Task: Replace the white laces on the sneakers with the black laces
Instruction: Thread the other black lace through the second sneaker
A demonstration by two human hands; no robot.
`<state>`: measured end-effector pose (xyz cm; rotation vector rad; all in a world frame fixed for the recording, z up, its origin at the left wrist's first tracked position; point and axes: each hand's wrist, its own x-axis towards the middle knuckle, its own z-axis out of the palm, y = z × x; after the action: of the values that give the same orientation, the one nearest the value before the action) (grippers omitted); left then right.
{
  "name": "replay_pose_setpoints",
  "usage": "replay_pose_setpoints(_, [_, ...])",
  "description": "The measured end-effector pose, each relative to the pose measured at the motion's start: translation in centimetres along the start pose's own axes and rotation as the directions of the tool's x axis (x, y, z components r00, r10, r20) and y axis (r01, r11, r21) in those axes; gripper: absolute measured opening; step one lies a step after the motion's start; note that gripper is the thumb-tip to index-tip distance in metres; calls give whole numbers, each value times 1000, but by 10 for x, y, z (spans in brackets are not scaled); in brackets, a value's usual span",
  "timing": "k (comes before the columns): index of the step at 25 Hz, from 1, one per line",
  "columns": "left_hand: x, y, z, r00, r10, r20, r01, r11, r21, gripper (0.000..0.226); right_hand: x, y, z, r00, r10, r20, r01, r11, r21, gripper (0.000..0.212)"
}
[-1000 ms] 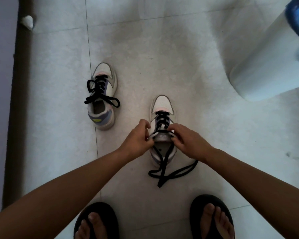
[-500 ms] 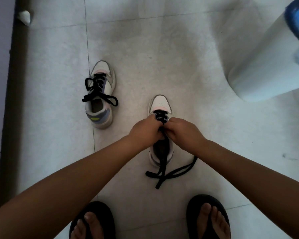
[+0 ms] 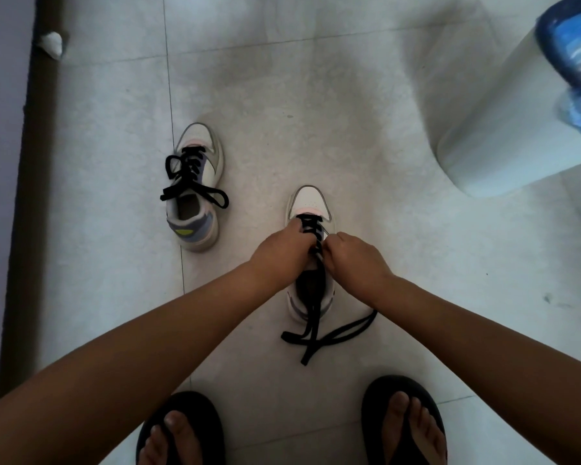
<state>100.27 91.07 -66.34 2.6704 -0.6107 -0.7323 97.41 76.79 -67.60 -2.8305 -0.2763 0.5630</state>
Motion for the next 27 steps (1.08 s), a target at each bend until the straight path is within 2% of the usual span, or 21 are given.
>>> replay_pose_setpoints(3, [-4, 4, 3, 999, 18, -28, -13, 985, 174, 31, -6, 5, 5, 998, -46, -32, 47, 999, 22, 24])
replay_pose_setpoints(8, [14, 3, -10, 992, -57, 108, 56, 998, 13, 21, -9, 12, 5, 989, -129, -69, 128, 992, -18, 29])
replay_pose_setpoints(13, [27, 16, -17, 971, -133, 197, 119, 990, 81, 13, -7, 9, 1, 980, -171, -99, 178, 982, 67, 23])
replay_pose_setpoints(14, [28, 16, -21, 974, -121, 193, 111, 992, 59, 6, -7, 9, -1, 973, -199, -119, 210, 974, 85, 20])
replay_pose_setpoints(17, [30, 9, -30, 957, -131, 258, 151, 987, -59, 32, -9, 8, -4, 942, -295, -159, 314, 943, 112, 13])
replay_pose_setpoints(20, [29, -2, -34, 909, -204, 363, 294, 932, -212, 19, -8, 4, -5, 933, -322, -160, 344, 930, 133, 14])
replay_pose_setpoints(22, [28, -9, -33, 896, -204, 395, 342, 884, -320, 16, -5, 1, -4, 950, -269, -157, 297, 935, 195, 18])
replay_pose_setpoints(24, [26, -15, -30, 888, -217, 406, 396, 810, -432, 14, -1, -2, -4, 980, -158, -124, 188, 936, 297, 22])
replay_pose_setpoints(27, [24, -19, -18, 892, -246, 380, 429, 729, -534, 10, 10, -2, -9, 998, -48, 26, 33, 908, 418, 21])
